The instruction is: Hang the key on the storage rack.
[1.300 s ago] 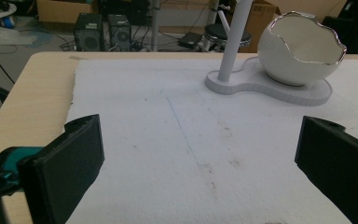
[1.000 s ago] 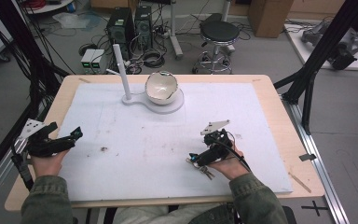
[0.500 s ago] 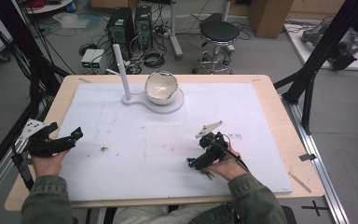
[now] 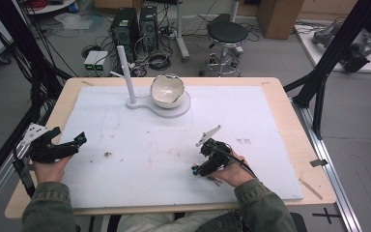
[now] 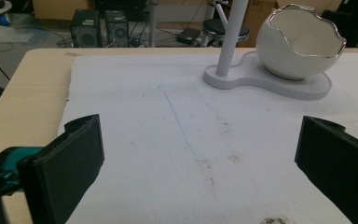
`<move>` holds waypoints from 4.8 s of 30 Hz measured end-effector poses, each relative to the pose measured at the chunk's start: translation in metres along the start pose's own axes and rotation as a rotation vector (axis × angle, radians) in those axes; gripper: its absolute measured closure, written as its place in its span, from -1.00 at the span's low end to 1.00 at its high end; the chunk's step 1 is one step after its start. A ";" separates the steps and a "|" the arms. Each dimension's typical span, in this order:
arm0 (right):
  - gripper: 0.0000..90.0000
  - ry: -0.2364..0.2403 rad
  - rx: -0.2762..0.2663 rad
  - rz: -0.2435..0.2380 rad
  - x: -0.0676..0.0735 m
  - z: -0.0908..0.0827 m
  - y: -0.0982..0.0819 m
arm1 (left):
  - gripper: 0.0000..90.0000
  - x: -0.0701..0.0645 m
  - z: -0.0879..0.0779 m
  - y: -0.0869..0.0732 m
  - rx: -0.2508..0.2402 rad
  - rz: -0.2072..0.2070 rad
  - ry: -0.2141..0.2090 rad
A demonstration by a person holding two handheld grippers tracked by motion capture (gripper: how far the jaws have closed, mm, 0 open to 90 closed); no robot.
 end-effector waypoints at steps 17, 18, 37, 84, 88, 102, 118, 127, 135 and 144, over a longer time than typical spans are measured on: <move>0.58 -0.028 0.122 -0.016 0.003 0.007 -0.003 | -0.96 0.001 -0.001 0.000 -0.006 0.003 0.006; 0.58 -0.028 0.122 -0.016 0.003 0.007 -0.003 | -0.96 0.002 -0.001 0.000 -0.007 0.003 0.007; 0.83 -0.031 -0.015 0.118 0.005 -0.004 0.000 | -0.96 0.001 -0.003 0.001 -0.020 -0.008 0.002; 0.98 0.091 -0.448 0.087 0.020 -0.096 0.052 | -0.96 0.002 -0.004 0.000 -0.022 -0.027 -0.005; 0.98 0.102 -0.445 0.070 0.021 -0.100 0.065 | -0.96 0.002 -0.003 0.000 -0.022 -0.029 -0.007; 0.98 0.153 -0.477 0.024 0.023 -0.114 0.116 | -0.96 0.003 -0.004 0.000 -0.024 -0.038 -0.007; 0.98 0.188 -0.473 0.014 0.020 -0.108 0.164 | -0.96 0.004 -0.004 0.000 -0.024 -0.040 -0.006; 0.98 0.200 -0.469 0.000 0.022 -0.106 0.192 | -0.96 0.005 -0.003 0.000 -0.027 -0.047 -0.008; 0.98 0.220 -0.480 -0.004 0.023 -0.105 0.216 | -0.96 0.007 -0.003 0.000 -0.026 -0.051 -0.006; 0.98 0.238 -0.488 0.037 0.013 -0.100 0.242 | -0.96 0.005 -0.003 0.001 -0.029 -0.059 -0.013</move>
Point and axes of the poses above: each handheld gripper's, and its own axes: z roughly forward along the jaws, y roughly out of its top, x roughly to its left, the point moved 8 cm from there along z, roughly forward along the jaws, and after that the axes turned 14 degrees about y, right-handed, at the moved point
